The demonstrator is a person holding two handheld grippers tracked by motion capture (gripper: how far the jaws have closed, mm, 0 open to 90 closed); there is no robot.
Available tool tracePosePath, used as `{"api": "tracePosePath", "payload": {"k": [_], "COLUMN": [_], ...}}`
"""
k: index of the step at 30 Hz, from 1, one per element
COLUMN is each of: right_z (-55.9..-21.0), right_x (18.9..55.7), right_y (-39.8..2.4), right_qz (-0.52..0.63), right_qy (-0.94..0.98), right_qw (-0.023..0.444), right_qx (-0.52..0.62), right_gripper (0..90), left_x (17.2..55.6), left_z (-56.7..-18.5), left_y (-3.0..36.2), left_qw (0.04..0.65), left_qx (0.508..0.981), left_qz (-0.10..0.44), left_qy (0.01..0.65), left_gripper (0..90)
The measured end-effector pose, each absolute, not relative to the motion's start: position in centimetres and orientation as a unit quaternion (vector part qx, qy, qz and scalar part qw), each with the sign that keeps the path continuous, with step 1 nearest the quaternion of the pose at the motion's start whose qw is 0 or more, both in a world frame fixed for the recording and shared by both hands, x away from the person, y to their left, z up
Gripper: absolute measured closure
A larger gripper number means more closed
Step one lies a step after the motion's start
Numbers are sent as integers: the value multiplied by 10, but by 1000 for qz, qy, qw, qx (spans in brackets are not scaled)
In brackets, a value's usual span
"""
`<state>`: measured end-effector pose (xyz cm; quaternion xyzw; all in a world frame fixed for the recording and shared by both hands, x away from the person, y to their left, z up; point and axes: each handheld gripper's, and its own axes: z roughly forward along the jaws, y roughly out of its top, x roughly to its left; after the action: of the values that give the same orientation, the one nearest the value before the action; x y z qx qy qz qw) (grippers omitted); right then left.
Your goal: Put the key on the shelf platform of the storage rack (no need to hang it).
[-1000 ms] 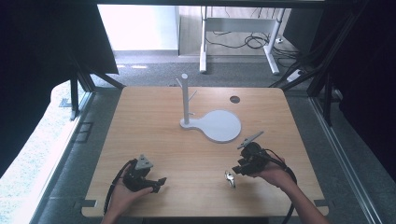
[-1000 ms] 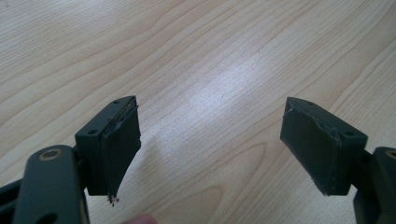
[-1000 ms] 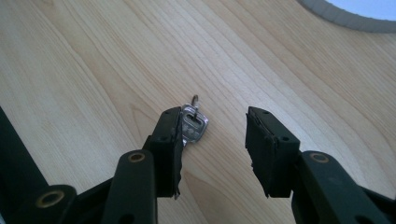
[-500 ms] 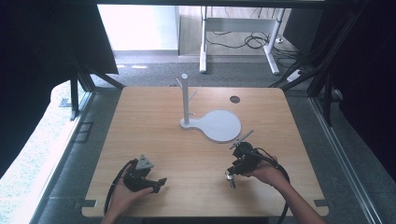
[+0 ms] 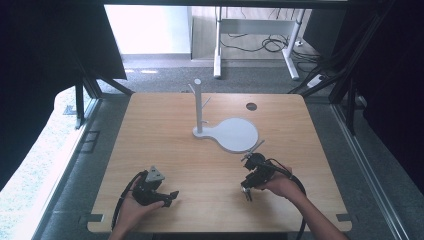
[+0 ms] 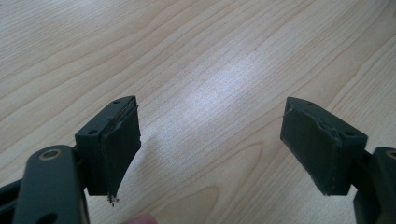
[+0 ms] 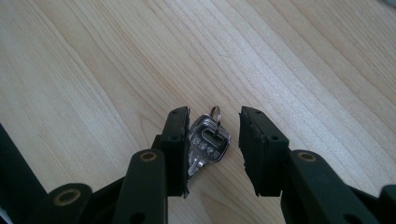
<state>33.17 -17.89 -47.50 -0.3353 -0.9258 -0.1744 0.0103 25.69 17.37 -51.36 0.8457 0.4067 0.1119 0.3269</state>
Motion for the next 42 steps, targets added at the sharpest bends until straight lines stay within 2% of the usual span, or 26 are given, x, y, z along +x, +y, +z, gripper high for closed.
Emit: {"api": "tracePosePath", "payload": {"k": [20, 42], "right_z": [-486, -495], "right_x": [343, 348], "right_y": [-169, -159], "right_qz": [-151, -126], "right_qy": [-929, -931], "right_qw": [10, 28], "right_qx": [-339, -341], "right_gripper": [675, 757], "left_x": [257, 257], "left_z": [-516, -517], "left_y": [171, 170], "left_qw": [323, 321], "left_qx": [849, 851], "left_qz": [108, 107], "left_qy": [404, 402], "left_gripper": [203, 203]}}
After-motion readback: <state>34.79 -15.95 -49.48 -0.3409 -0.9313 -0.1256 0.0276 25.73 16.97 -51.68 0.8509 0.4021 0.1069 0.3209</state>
